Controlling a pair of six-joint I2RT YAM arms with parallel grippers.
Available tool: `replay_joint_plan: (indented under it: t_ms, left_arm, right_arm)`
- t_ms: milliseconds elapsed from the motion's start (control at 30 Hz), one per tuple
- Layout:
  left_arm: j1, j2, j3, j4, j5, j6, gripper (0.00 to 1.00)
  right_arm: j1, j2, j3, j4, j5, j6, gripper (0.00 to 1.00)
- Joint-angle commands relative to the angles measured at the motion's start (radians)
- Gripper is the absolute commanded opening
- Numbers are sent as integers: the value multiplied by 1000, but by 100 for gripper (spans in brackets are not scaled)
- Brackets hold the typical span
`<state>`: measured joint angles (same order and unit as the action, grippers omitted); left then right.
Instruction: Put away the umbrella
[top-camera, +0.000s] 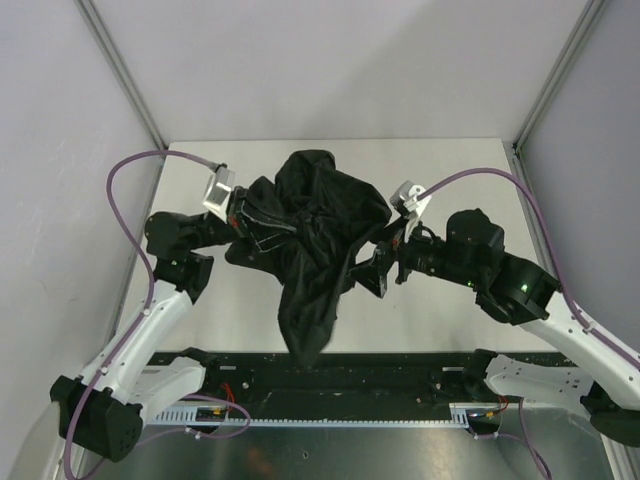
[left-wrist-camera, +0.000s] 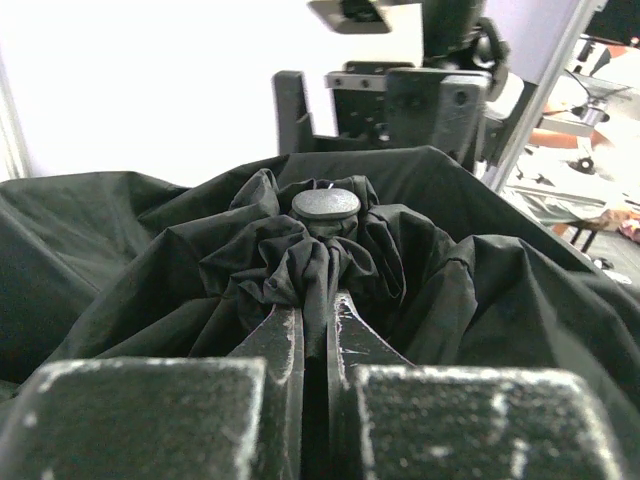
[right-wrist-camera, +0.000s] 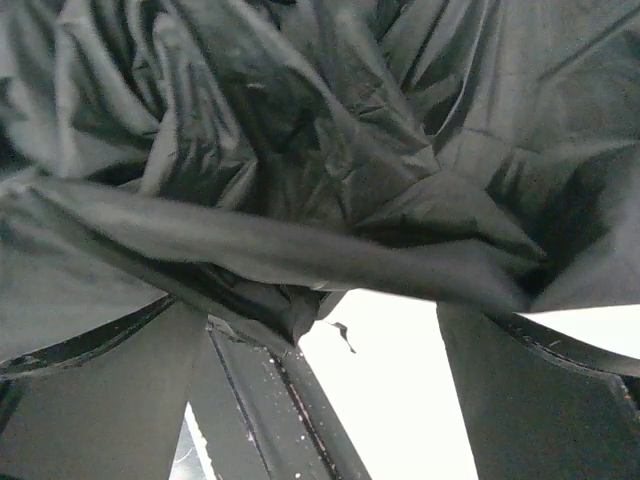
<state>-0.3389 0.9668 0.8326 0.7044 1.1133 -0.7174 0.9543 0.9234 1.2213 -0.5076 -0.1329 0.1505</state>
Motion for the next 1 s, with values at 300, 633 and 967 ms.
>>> replay_joint_plan:
  t_ms: [300, 633, 967]
  left_arm:
    - [-107, 2, 96, 72, 64, 30, 0]
    - [-146, 6, 88, 72, 68, 36, 0]
    - [-120, 2, 104, 72, 67, 37, 0]
  right_arm:
    - [-107, 15, -78, 357, -496, 22, 97]
    - [-19, 179, 27, 340, -333, 74, 89]
    - [-6, -58, 39, -26, -247, 19, 99]
